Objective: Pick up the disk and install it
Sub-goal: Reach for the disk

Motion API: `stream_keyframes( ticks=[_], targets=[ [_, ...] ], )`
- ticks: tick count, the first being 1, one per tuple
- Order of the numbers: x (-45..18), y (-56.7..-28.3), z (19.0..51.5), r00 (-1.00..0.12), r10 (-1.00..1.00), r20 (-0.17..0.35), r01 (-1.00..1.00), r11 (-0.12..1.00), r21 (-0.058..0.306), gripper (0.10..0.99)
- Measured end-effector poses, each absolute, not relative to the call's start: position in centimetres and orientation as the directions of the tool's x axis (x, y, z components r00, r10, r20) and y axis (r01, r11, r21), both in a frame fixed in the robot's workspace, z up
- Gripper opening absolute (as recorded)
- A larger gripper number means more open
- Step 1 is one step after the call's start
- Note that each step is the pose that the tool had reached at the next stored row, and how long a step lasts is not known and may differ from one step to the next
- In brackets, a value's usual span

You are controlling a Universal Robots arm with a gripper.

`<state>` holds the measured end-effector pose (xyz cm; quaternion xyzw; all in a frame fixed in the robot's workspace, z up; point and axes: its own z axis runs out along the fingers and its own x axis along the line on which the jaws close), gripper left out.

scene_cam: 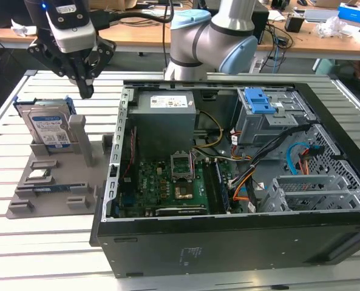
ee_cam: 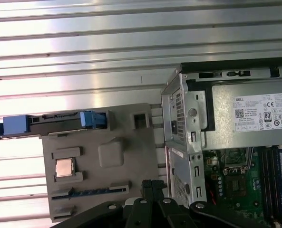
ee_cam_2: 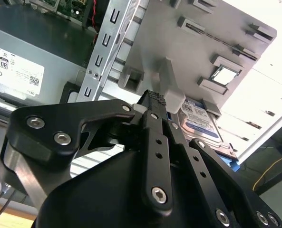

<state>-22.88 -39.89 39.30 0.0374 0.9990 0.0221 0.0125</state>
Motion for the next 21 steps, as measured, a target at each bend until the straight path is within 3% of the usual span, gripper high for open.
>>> stream_keyframes(
  ticks=[21],
  targets=[
    [-26.0,-39.9,39.3,-0.997,0.075,-0.023,0.074,0.996,0.045,0.106]
  ],
)
